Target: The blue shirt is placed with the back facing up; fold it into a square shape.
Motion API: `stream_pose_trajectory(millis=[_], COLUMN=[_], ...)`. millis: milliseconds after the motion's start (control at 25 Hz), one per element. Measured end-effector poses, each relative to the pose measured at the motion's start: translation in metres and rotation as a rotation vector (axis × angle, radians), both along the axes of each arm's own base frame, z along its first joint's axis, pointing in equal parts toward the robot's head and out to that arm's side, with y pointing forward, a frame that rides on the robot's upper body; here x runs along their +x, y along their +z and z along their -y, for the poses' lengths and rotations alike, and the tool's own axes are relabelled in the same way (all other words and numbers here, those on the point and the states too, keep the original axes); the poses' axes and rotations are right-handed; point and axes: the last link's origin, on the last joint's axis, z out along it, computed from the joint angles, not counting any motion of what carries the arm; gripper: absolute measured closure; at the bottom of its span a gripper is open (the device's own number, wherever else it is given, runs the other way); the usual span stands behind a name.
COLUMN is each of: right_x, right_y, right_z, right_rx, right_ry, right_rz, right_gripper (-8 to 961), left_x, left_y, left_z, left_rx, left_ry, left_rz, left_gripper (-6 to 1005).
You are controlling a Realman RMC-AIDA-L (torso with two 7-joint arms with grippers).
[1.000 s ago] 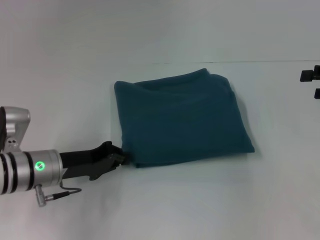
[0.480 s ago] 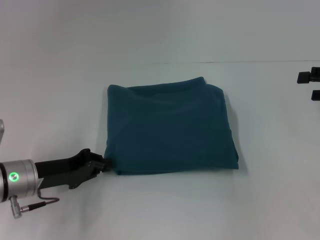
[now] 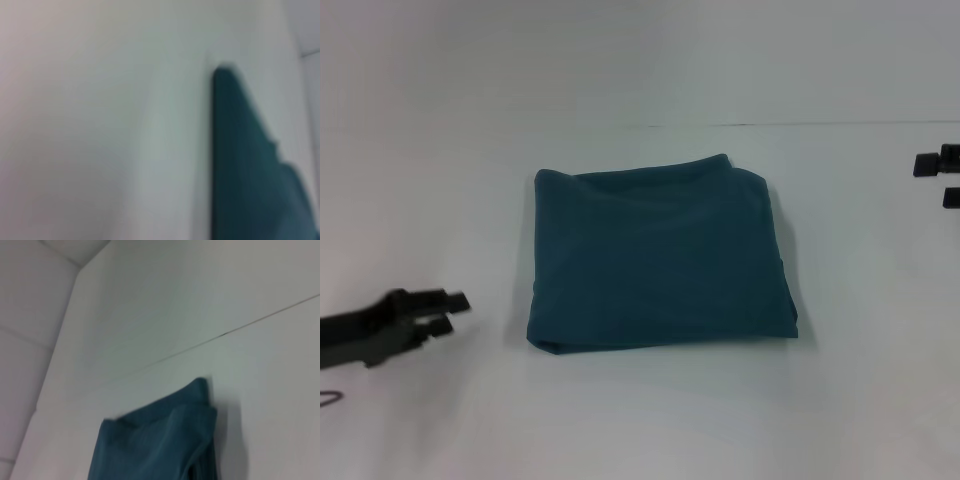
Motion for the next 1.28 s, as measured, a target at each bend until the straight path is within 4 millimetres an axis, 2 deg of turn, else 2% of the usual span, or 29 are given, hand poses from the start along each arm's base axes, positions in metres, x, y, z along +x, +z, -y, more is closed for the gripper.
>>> stream_pose_trajectory(millis=[120, 240, 320, 520, 680, 800, 1040, 1280], right_x=[-0.003, -0.01, -0.019, -0.062, -0.095, -0.112, -0.115, -0.111], right_y=[-0.005, -0.02, -0.035, -0.077, -0.109, -0.127, -0.135, -0.136], right_z=[0.006, 0.009, 0.012, 0.025, 0.026, 0.03, 0.039, 0.044], right_rx=[-0.054, -0.148, -0.187, -0.233, -0.249, -0.285, -0.314, -0.33], right_ry=[0.106, 0.245, 0.359, 0.699, 0.844, 0.91, 1.008, 1.008], right_rz=[0.059, 0.195, 0.271, 0.298, 0.242, 0.163, 0.135, 0.117], right_gripper=[38, 38, 38, 38, 38, 38, 39, 39], left_x=[0.016, 0.047, 0.058, 0.079, 0.094, 0.101, 0.102, 0.103], left_y=[0.014, 0.01, 0.008, 0.004, 0.002, 0.002, -0.004, -0.011], left_z=[0.009, 0.021, 0.02, 0.002, -0.012, -0.019, -0.026, -0.026], left_rx=[0.025, -0.049, -0.085, -0.158, -0.214, -0.242, -0.283, -0.296], left_ry=[-0.248, -0.639, -0.771, -0.887, -0.964, -1.0, -1.016, -1.032], left_rz=[0.005, -0.02, -0.039, -0.084, -0.132, -0.164, -0.233, -0.243], left_gripper=[605, 523, 468, 234, 232, 231, 230, 229])
